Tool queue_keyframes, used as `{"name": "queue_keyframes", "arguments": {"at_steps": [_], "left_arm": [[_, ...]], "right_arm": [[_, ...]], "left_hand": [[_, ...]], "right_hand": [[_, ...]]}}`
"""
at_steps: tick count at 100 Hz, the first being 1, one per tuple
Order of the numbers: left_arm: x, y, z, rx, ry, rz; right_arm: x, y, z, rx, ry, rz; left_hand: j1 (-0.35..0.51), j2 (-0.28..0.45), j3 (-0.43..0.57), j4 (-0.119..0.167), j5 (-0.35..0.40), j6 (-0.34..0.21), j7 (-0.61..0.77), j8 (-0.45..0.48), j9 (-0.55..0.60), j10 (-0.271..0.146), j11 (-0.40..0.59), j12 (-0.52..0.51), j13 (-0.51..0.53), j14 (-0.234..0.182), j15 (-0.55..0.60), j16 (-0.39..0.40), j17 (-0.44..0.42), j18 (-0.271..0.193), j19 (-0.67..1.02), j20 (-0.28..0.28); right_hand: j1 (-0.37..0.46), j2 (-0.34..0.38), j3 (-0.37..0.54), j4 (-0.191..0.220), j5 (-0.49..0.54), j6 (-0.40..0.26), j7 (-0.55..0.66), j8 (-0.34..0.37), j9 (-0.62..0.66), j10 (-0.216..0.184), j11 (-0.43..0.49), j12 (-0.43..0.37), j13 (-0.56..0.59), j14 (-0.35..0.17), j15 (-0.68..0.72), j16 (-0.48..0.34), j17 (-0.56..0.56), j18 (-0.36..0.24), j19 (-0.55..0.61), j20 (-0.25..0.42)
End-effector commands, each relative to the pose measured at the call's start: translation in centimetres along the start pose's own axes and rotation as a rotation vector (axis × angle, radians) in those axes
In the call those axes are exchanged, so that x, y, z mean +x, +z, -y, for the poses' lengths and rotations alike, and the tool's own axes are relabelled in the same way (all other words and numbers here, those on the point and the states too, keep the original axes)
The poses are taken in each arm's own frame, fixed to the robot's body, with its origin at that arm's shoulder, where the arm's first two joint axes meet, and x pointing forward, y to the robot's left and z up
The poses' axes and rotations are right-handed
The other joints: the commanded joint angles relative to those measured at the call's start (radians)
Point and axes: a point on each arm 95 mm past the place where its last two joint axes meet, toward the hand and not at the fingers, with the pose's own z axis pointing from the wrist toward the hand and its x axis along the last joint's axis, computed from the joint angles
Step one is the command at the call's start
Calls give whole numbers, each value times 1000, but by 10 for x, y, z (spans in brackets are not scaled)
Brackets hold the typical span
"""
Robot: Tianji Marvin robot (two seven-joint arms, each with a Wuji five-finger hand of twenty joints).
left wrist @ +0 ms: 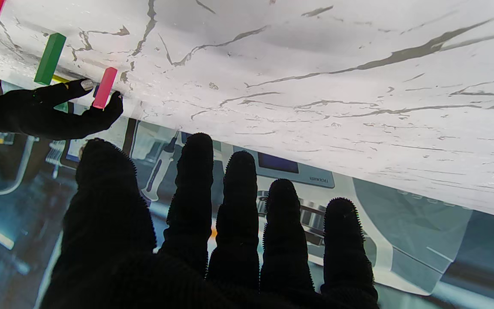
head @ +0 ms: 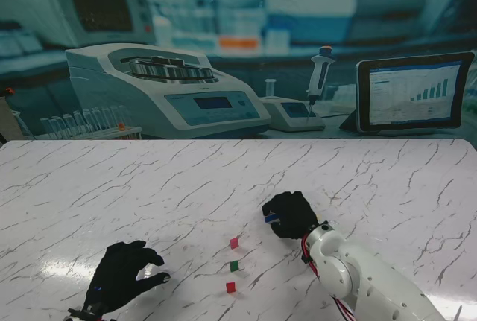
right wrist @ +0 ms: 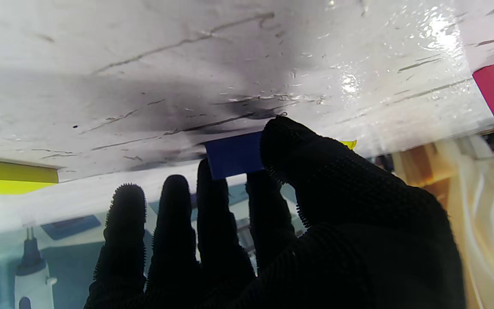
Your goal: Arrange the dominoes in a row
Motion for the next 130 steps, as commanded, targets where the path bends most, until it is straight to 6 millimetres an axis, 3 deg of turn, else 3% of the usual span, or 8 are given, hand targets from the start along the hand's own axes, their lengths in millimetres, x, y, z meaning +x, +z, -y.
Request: {"name": "queue_keyframes", "arguments": {"at_steps": [1,15,32,55,80,130], "left_arm": [[3,-4,-5,-16,-20,-11],[3,-4,-5,-17,-21,-9],[2,-5,-5,-16,-21,-8],[2,-5,-5,-15,-21,-7],[2,-6,-5,-13,-22,-5],[1,-6,-6,-7,-21,-2]], "right_arm": [[5,1,4,3,6,-3],[5,3,5,-1,5,3],[6,2,4,0,2,12],[8,2,6,8,-6,13],[10,2,7,4,3,14],[10,4,3,-13,-8,13]], "left_hand": [[5,0,-12,-5,6,-30,13,7,14,-24,17,15,12,-29,17,14,-1,-21,30,16],[4,0,-12,-5,6,-30,15,8,14,-24,17,15,11,-32,17,14,-1,-21,30,17],[7,0,-11,-5,7,-30,17,9,15,-22,18,16,13,-30,18,14,0,-21,31,17],[6,0,-12,-5,8,-32,23,11,17,-23,21,17,15,-32,19,15,2,-21,33,18],[8,1,-12,-5,8,-33,26,11,18,-23,22,17,17,-34,20,15,2,-19,34,19],[17,6,-11,-6,14,-30,36,11,25,-18,28,19,23,-30,26,17,6,-21,38,20]], "right_hand": [[22,-8,-14,-18,13,-27,65,-6,-10,3,17,11,-14,-10,18,-2,-5,90,-9,6],[34,-21,-23,-26,8,-45,148,-34,0,-15,29,13,-8,-22,25,0,-2,85,-5,9],[59,-37,-46,-36,-13,-71,349,-81,18,-31,45,16,4,-32,34,1,-4,82,-4,10],[50,-5,-70,-36,31,-92,397,-62,35,-27,56,21,17,-27,43,5,-6,87,-4,11],[57,45,-111,-5,53,-113,458,-37,43,-34,97,45,28,-22,54,13,-13,91,-6,9],[-25,-48,44,60,93,-164,455,28,30,-54,173,117,43,-17,51,23,-12,90,-10,13]]}}
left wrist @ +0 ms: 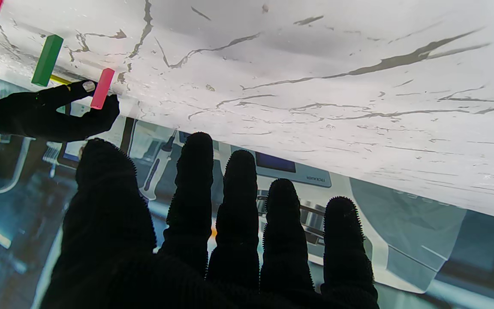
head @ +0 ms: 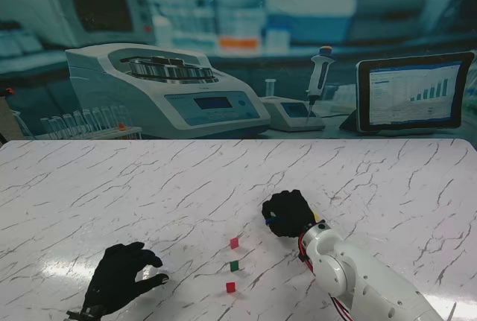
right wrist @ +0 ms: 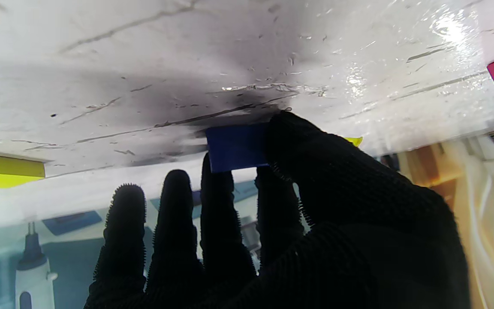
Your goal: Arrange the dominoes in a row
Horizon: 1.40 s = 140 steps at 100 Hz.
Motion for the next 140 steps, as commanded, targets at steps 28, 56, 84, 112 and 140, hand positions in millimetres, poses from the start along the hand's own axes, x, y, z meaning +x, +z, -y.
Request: {"name": "queue_keyframes", "arguments": {"at_steps": [28,56,84,112,140], "left_arm": [[3,-2,-5,-9,-21,-10],[2,-2,-5,-6,-21,-11],[3,-2,-5,-5,-21,-11],[2,-2,-4,-3,-16,-15],[3,-3,-3,-1,-5,-21]], "right_arm": [[8,-2,-3,-33,-12,1],[12,-4,-9,-66,-20,2],[16,-5,-12,-85,-16,-1],[23,-6,-15,-115,-3,-8],[36,-6,-17,-156,14,-15]], "left_hand": [[17,9,-13,-6,16,-28,17,11,14,-16,18,16,24,-29,20,19,-1,-20,41,18],[15,10,-13,-6,16,-27,18,10,16,-13,20,17,27,-26,23,20,-1,-21,44,19],[16,10,-13,-6,19,-26,21,10,20,-16,22,17,29,-26,25,21,-1,-18,46,21],[15,9,-14,-6,18,-27,22,9,19,-17,22,17,28,-27,24,20,-1,-21,46,20],[13,10,-14,-7,17,-28,24,9,18,-16,22,17,28,-29,24,20,-1,-22,45,20]], "right_hand": [[-38,-53,76,73,53,-64,22,29,-49,3,21,29,-12,-2,-6,18,-19,82,-11,17],[-47,-73,97,73,63,-71,19,22,-70,1,48,57,-29,-2,20,32,-29,67,9,30],[-50,-86,112,66,73,-50,32,8,89,-42,224,258,73,-38,220,138,-9,40,101,45],[-55,-49,107,99,30,-34,66,26,363,-99,185,201,237,-95,226,148,6,32,134,27],[-61,-11,112,133,-29,61,151,15,469,-126,166,29,336,-105,188,124,20,6,187,14]]}}
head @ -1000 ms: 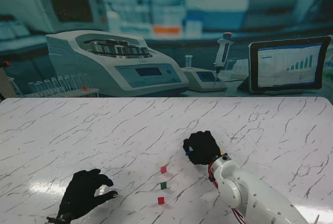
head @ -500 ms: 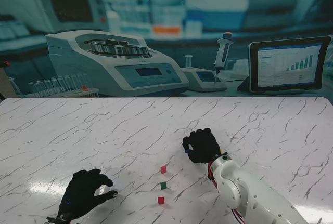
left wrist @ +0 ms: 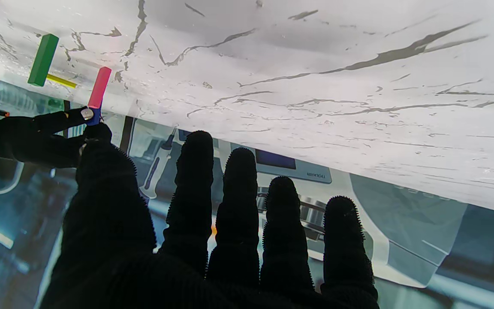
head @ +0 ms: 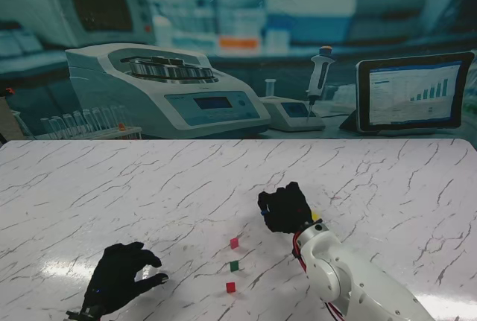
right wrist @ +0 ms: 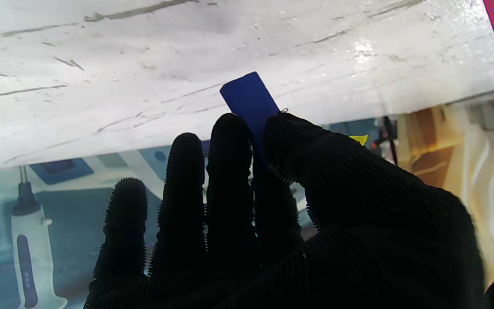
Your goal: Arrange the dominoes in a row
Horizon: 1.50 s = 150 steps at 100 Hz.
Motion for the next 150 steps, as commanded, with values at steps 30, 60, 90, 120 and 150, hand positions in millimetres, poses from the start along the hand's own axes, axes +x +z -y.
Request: {"name": "queue_keyframes", "arguments": {"at_steps": [30,60,90,120,150], "left_arm": [[5,-4,-2,-13,-12,-27],[5,-5,-3,-14,-15,-34],[6,-6,-4,-14,-16,-39],[6,-7,-3,-14,-18,-37],[7,-8,-3,-16,-21,-33]], "right_arm": [[32,1,1,-37,40,-39],[48,7,5,-47,55,-54],[60,13,14,-37,75,-60],[64,17,22,-13,91,-63],[62,18,27,15,99,-60]], "left_hand": [[13,8,-14,-7,7,-28,12,9,6,-14,13,16,15,-28,9,17,-2,-27,34,13],[10,6,-14,-7,8,-29,13,9,8,-16,14,16,17,-29,10,17,-1,-25,33,12],[10,5,-14,-7,8,-29,14,9,9,-18,14,16,19,-29,10,17,-1,-23,33,12],[10,6,-14,-7,8,-29,14,9,8,-17,13,16,18,-28,10,17,-1,-23,32,12],[9,7,-14,-7,8,-30,14,9,8,-17,14,16,18,-30,10,16,-1,-24,33,13]], "right_hand": [[-32,41,41,83,-53,52,130,-36,42,-28,47,-92,48,-29,-19,-15,6,-7,64,-18],[-27,35,31,67,-45,74,131,-53,51,-23,43,-112,55,-28,-10,-13,20,-19,90,-11],[-9,45,7,34,-47,80,122,-64,45,-17,35,-122,47,-26,-13,-16,14,-17,88,-14],[7,54,-15,9,-47,84,113,-70,42,-11,23,-129,40,-24,-16,-19,10,-16,85,-16],[26,68,-44,-15,-47,85,98,-80,35,-3,5,-135,24,-24,-23,-21,3,-12,77,-20]]}}
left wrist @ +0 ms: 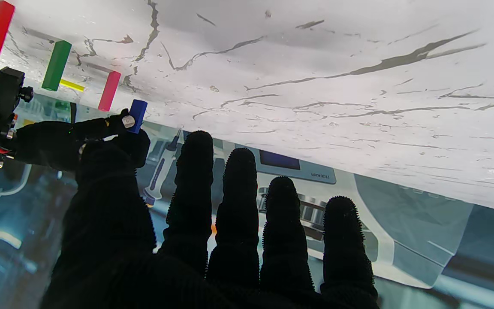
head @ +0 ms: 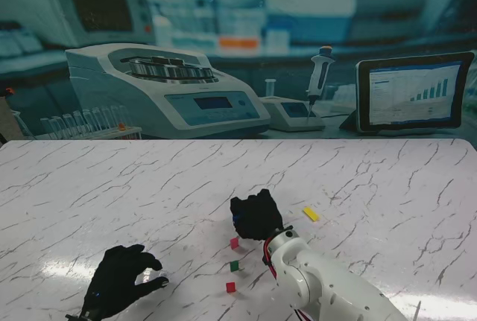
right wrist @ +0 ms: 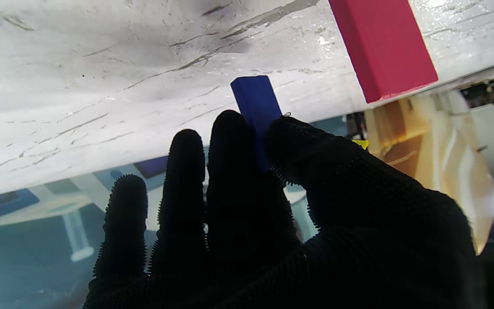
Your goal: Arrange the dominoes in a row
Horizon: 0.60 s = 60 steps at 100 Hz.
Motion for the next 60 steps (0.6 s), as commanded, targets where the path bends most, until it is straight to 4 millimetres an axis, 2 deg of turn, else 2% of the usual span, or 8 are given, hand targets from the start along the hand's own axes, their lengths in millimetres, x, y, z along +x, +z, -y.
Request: {"name": "queue_keyframes", "arguments": {"at_steps": [1,60], "left_arm": [[4,-3,-3,-13,-22,-18],[4,-4,-2,-16,-27,-7]], "right_arm": [[5,-1,4,9,14,-6],[7,-1,11,37,30,-17]], "left_hand": [[9,7,-14,-7,8,-30,14,9,7,-17,14,16,18,-30,9,16,-1,-24,33,12],[10,8,-13,-6,9,-31,15,9,8,-16,14,16,17,-29,9,16,-3,-23,33,12]], "right_hand": [[37,27,-9,-41,-15,15,17,-8,23,3,-9,-9,-15,-23,-10,-7,-21,-12,7,-11],[64,55,-49,-69,-21,7,-4,-12,9,7,-27,-8,-37,-20,-18,-9,-30,-2,-7,-16]]}}
